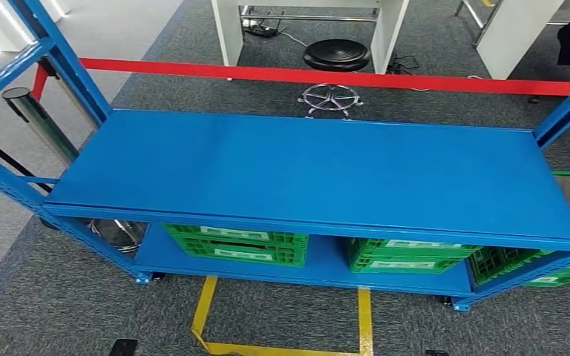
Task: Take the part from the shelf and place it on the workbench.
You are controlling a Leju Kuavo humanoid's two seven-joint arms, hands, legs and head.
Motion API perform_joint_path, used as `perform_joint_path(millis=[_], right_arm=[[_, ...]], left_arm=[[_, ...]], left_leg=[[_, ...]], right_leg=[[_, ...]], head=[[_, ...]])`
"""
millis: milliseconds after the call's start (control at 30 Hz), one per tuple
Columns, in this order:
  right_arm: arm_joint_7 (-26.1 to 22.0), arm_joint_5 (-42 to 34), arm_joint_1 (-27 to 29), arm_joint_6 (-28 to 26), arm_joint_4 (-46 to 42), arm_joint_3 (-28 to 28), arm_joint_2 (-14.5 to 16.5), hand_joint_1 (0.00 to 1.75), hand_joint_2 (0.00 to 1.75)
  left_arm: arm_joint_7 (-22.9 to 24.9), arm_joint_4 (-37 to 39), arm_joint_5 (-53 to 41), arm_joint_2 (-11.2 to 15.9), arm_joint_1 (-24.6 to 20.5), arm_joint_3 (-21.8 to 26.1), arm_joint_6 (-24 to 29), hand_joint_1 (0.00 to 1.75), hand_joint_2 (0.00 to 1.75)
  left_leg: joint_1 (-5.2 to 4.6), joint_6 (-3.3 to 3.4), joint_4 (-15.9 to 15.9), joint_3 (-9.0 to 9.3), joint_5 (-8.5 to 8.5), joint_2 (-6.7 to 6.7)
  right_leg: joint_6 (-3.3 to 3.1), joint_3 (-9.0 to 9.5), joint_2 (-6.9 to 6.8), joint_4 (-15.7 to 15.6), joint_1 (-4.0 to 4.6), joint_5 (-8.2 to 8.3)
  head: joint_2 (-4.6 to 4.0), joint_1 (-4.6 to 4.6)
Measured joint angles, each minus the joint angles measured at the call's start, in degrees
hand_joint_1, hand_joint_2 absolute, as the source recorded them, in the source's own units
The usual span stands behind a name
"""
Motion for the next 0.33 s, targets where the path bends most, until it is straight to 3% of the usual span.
perform_joint_path(millis=[233, 300, 333], right_arm=[[-0.05, 0.61, -0.16, -0.64, 0.0, -0.05, 0.0, 0.0, 0.0], [-0.05, 0.7, -0.14, -0.72, 0.0, -0.05, 0.0, 0.0, 0.87], [-0.05, 0.7, -0.14, -0.73, 0.0, -0.05, 0.0, 0.0, 1.16]], left_arm=[[-0.01, 0.0, -0.7, 0.11, 0.01, 0.4, 0.21, 0.0, 0.0], [0.0, 0.0, -0.76, 0.14, 0.0, 0.54, 0.32, 0.0, 0.87], [0.01, 0.0, -0.76, 0.15, 0.0, 0.56, 0.35, 0.0, 1.16]], left_leg=[[-0.25, 0.64, -0.03, 0.06, -0.29, -0.29], [-0.28, 0.68, 0.0, 0.04, -0.29, -0.28], [-0.28, 0.68, 0.01, 0.03, -0.28, -0.28]], right_leg=[[0.39, 0.21, -0.38, -0.95, -0.18, -0.02], [0.62, 0.47, -0.38, -1.03, -0.22, 0.05], [0.67, 0.56, -0.37, -1.05, -0.23, 0.07]], head=[[0.0, 0.0], [0.0, 0.0], [0.0, -0.01]])
